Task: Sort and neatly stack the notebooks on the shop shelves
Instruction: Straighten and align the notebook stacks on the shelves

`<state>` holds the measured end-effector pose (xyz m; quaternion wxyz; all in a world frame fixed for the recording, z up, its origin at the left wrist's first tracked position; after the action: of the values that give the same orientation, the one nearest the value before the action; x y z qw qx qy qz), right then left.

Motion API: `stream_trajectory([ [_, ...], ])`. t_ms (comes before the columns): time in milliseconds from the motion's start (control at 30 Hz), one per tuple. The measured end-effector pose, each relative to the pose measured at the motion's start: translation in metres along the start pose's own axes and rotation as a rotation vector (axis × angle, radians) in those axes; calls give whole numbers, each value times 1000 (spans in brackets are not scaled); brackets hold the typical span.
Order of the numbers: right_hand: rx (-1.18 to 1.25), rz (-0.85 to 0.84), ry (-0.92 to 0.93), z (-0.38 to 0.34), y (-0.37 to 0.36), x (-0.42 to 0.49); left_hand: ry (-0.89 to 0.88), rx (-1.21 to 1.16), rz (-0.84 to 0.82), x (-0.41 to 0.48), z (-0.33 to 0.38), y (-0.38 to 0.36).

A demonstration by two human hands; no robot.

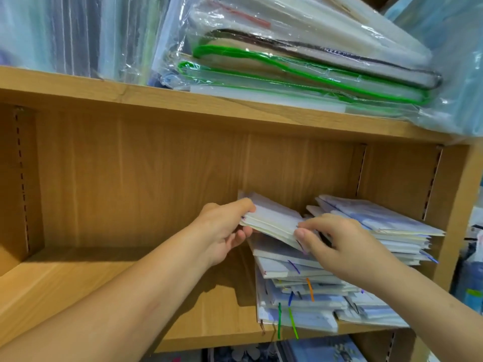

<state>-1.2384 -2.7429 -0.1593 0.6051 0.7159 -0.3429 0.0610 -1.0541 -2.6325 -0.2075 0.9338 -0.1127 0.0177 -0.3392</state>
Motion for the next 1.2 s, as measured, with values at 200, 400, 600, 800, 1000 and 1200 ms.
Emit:
stream_trajectory([
  [200,227,-15,-81,-77,-23,4,-88,30,141,-50,21,104],
  [400,593,-389,-314,-156,-161,-18,-20,305,167,-102,-21,235],
  [600,776,-465,-400,-182,-235,-26,-84,835,143,-114,-56,307],
  [800,539,-407,-469,-175,-235,-3,-241,960,-21,-113,-53,303],
  [1000,486,-421,-531,-166,-243,10,-189,1003,-44,-99,-47,289],
  [1200,587,-348,-651,-135,-239,9,-67,947,103,-89,-46,305],
])
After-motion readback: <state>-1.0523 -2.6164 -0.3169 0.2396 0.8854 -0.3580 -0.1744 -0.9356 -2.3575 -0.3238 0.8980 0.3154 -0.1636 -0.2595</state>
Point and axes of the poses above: each hand's wrist, its own x-axis towards the middle knuckle, its own y-axis out of the back of the hand, z = x × y, the point moved 9 cm from there along x, towards the middle knuckle, and after that the axes turned 6 degrees about -y, right-handed, at the moved point
